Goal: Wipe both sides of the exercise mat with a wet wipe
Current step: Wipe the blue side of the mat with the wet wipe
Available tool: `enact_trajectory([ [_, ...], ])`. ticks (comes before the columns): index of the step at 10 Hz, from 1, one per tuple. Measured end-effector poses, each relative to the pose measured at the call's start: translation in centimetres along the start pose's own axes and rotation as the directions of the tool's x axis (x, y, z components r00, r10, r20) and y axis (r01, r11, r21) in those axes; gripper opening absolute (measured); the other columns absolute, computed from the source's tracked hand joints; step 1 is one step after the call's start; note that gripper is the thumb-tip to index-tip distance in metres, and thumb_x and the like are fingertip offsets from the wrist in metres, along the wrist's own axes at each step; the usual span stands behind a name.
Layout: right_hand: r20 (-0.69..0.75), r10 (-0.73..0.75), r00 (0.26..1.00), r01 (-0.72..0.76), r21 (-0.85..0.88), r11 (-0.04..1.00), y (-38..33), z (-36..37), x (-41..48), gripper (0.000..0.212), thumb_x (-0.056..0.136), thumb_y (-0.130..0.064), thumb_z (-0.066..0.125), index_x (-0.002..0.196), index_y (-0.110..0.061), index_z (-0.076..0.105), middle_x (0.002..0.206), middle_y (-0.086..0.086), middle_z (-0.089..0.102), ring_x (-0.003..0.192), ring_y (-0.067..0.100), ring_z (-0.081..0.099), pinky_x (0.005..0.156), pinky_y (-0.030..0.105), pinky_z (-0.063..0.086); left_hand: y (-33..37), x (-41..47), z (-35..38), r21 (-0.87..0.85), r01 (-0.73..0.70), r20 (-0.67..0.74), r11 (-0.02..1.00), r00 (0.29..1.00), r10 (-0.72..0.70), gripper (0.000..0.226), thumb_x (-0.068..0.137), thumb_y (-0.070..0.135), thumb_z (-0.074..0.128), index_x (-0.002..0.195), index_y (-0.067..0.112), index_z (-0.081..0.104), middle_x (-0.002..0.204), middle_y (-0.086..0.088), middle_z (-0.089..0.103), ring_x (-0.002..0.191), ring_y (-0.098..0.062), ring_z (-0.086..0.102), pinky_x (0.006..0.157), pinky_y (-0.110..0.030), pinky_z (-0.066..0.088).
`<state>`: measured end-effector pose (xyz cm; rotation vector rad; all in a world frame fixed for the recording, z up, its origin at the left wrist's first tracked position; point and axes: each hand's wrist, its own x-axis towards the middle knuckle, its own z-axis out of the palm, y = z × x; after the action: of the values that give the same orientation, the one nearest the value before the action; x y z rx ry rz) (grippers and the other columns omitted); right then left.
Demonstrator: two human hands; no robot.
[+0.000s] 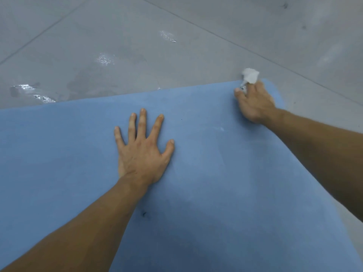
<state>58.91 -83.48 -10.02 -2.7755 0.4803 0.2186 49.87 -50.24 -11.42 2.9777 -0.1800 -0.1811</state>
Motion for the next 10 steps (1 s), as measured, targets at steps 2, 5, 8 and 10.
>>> enact_trajectory([
  [2, 0.191, -0.472, 0.861, 0.480, 0.003, 0.877, -5.4, 2.5, -6.5, 0.087, 0.097, -0.065, 0.016, 0.166, -0.015, 0.002, 0.175, 0.004, 0.000, 0.160, 0.016, -0.004, 0.129, 0.033, -0.001, 0.0, 0.1, 0.0, 0.002, 0.008, -0.005, 1.000, 1.000, -0.008, 0.077, 0.092, 0.072, 0.014, 0.163, 0.043, 0.007, 0.173, 0.004, -0.010, 0.159, -0.021, -0.011, 0.124, -0.061, -0.003],
  [5, 0.054, -0.411, 0.910, 0.413, -0.209, 0.886, 2.9, 1.0, -9.7, 0.078, 0.102, -0.063, 0.017, 0.164, -0.016, 0.021, 0.170, 0.006, 0.023, 0.158, 0.022, 0.018, 0.126, 0.042, 0.018, 0.0, 0.1, -0.1, 0.010, 0.005, 0.007, 1.000, 1.000, -0.005, 0.078, 0.092, 0.072, 0.012, 0.163, 0.043, 0.004, 0.173, 0.004, -0.012, 0.159, -0.020, -0.013, 0.125, -0.060, -0.004],
  [8, -0.035, 0.239, 0.970, -0.237, 0.059, 0.970, 3.0, -1.6, 0.5, 0.095, 0.095, -0.074, 0.015, 0.159, -0.005, 0.027, 0.162, 0.022, 0.027, 0.148, 0.036, 0.029, 0.123, 0.052, 0.023, 0.0, 0.2, -0.1, -0.001, 0.002, 0.000, 1.000, 1.000, -0.002, 0.077, 0.092, 0.073, 0.012, 0.163, 0.043, 0.005, 0.173, 0.004, -0.012, 0.159, -0.020, -0.013, 0.125, -0.060, -0.005],
  [10, 0.017, -0.233, 0.972, 0.231, 0.088, 0.969, -4.5, 0.7, -1.2, 0.082, 0.101, -0.058, 0.023, 0.166, -0.011, 0.008, 0.174, 0.013, 0.003, 0.160, 0.024, 0.003, 0.130, 0.038, 0.001, 0.0, 0.4, -0.1, 0.004, 0.004, 0.005, 1.000, 1.000, -0.004, 0.077, 0.092, 0.072, 0.012, 0.163, 0.043, 0.003, 0.173, 0.004, -0.014, 0.158, -0.020, -0.015, 0.125, -0.060, -0.005],
])
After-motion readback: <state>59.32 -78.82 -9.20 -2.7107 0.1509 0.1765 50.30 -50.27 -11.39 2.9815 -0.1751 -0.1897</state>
